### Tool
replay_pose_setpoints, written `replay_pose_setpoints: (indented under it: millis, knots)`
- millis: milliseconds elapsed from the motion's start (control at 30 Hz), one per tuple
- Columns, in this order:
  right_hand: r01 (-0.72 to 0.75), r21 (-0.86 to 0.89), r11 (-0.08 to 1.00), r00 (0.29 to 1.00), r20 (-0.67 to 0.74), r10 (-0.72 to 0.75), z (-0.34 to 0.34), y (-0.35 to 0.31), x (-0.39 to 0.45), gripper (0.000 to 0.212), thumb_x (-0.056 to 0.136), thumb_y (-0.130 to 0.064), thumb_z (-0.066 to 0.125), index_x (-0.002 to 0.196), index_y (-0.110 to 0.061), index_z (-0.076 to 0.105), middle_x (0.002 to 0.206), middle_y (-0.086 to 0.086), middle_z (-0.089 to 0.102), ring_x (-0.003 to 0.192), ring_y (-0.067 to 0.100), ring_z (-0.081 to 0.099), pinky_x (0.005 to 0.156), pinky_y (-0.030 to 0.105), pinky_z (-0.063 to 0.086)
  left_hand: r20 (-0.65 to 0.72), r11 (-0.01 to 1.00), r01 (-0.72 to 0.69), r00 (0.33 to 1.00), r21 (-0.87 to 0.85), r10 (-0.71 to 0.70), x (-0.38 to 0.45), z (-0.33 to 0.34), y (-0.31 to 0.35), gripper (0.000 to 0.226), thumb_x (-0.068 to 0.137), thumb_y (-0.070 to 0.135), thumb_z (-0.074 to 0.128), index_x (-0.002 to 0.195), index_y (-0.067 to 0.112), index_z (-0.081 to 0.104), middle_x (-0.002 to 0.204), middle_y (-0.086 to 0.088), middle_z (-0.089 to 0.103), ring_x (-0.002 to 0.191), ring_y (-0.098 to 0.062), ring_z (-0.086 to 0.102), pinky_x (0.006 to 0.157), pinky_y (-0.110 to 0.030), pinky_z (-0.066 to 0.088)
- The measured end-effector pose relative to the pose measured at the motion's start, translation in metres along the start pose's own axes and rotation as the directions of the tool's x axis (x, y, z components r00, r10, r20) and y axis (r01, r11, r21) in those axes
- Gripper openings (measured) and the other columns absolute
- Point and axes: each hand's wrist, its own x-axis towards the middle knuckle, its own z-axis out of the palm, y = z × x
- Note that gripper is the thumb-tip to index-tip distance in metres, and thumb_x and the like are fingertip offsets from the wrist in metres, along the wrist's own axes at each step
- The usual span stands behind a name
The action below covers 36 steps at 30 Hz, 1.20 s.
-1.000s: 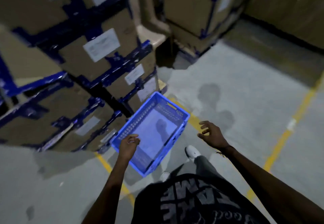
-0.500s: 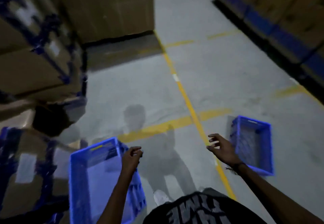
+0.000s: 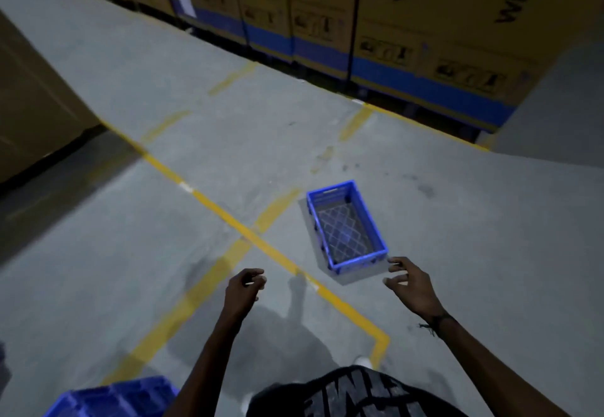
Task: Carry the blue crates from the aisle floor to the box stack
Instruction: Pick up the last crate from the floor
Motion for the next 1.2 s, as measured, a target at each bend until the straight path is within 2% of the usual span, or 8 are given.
replay_pose_setpoints:
  millis: [300, 467, 700, 767, 867, 933, 1033, 1200]
  knots:
    - [-0.098, 0.141, 0.985, 0.991, -0.073, 0.109, -0.057, 0.055, 0.02, 0.039, 0.081, 0.0, 0.077, 0.116, -0.012, 0.062, 0.103, 0.011, 0.064, 0.057, 0.002, 0.059, 0.057, 0.014, 0.048, 0.153, 0.984, -0.11, 0.984, 0.141, 0.088, 0.049, 0.096, 0.083, 0.032, 0.082, 0.043, 0.071, 0.104, 0.021, 0.074, 0.091, -0.002, 0.077, 0.087, -0.017, 0.072, 0.067, -0.032, 0.056]
    - [-0.153, 0.233, 0.96, 0.971, -0.143, 0.19, -0.055, 0.061, 0.044, 0.04, 0.081, 0.0, 0.076, 0.116, -0.013, 0.063, 0.102, 0.009, 0.064, 0.057, 0.003, 0.058, 0.058, 0.014, 0.047, 0.215, 0.967, -0.141, 0.972, 0.211, 0.095, 0.105, 0.115, 0.117, 0.013, 0.094, 0.024, 0.072, 0.105, 0.017, 0.074, 0.095, -0.007, 0.076, 0.084, -0.017, 0.07, 0.07, -0.035, 0.053]
    - [-0.24, 0.298, 0.924, 0.928, -0.208, 0.308, -0.021, 0.064, 0.098, 0.039, 0.081, -0.004, 0.078, 0.115, -0.015, 0.063, 0.103, 0.009, 0.064, 0.066, 0.017, 0.061, 0.058, 0.016, 0.049, 0.345, 0.919, -0.239, 0.93, 0.315, 0.123, 0.231, 0.117, 0.165, 0.026, 0.08, 0.037, 0.072, 0.102, 0.022, 0.075, 0.09, -0.005, 0.076, 0.074, -0.007, 0.068, 0.058, -0.024, 0.053]
    - [-0.272, 0.309, 0.911, 0.905, -0.238, 0.351, -0.002, 0.062, 0.123, 0.04, 0.08, -0.005, 0.079, 0.115, -0.016, 0.063, 0.102, 0.008, 0.065, 0.066, 0.016, 0.062, 0.059, 0.014, 0.049, 0.383, 0.896, -0.261, 0.917, 0.359, 0.114, 0.286, 0.115, 0.18, 0.03, 0.074, 0.038, 0.069, 0.099, 0.022, 0.075, 0.09, -0.007, 0.077, 0.073, -0.011, 0.067, 0.06, -0.029, 0.054]
    - [-0.321, 0.325, 0.89, 0.858, -0.298, 0.418, 0.033, 0.053, 0.165, 0.041, 0.078, -0.005, 0.081, 0.112, -0.018, 0.064, 0.1, 0.009, 0.065, 0.06, 0.008, 0.06, 0.06, 0.015, 0.05, 0.427, 0.863, -0.272, 0.901, 0.426, 0.073, 0.376, 0.115, 0.206, 0.031, 0.068, 0.036, 0.067, 0.095, 0.023, 0.076, 0.088, -0.006, 0.078, 0.078, -0.019, 0.067, 0.076, -0.039, 0.056]
    - [-0.365, 0.376, 0.852, 0.804, -0.333, 0.492, 0.056, 0.044, 0.189, 0.041, 0.078, -0.003, 0.081, 0.112, -0.018, 0.064, 0.099, 0.011, 0.064, 0.063, 0.015, 0.061, 0.06, 0.018, 0.05, 0.491, 0.827, -0.311, 0.87, 0.468, 0.05, 0.434, 0.122, 0.222, 0.033, 0.066, 0.035, 0.065, 0.095, 0.022, 0.076, 0.089, -0.006, 0.078, 0.08, -0.02, 0.067, 0.081, -0.041, 0.057]
    - [-0.437, 0.451, 0.779, 0.701, -0.372, 0.609, 0.085, 0.03, 0.221, 0.041, 0.076, -0.002, 0.082, 0.111, -0.012, 0.064, 0.099, 0.01, 0.063, 0.067, 0.024, 0.062, 0.058, 0.015, 0.05, 0.605, 0.752, -0.43, 0.794, 0.5, 0.052, 0.504, 0.138, 0.235, 0.03, 0.07, 0.036, 0.066, 0.094, 0.023, 0.077, 0.084, 0.001, 0.076, 0.075, -0.016, 0.066, 0.079, -0.04, 0.057]
    - [-0.529, 0.554, 0.643, 0.528, -0.378, 0.76, 0.116, 0.02, 0.261, 0.044, 0.078, -0.004, 0.081, 0.117, -0.012, 0.062, 0.101, 0.012, 0.065, 0.064, 0.012, 0.064, 0.058, 0.007, 0.048, 0.751, 0.672, -0.551, 0.66, 0.495, -0.013, 0.586, 0.182, 0.241, 0.019, 0.077, 0.028, 0.068, 0.094, 0.024, 0.075, 0.074, 0.011, 0.073, 0.06, 0.001, 0.063, 0.072, -0.032, 0.055]
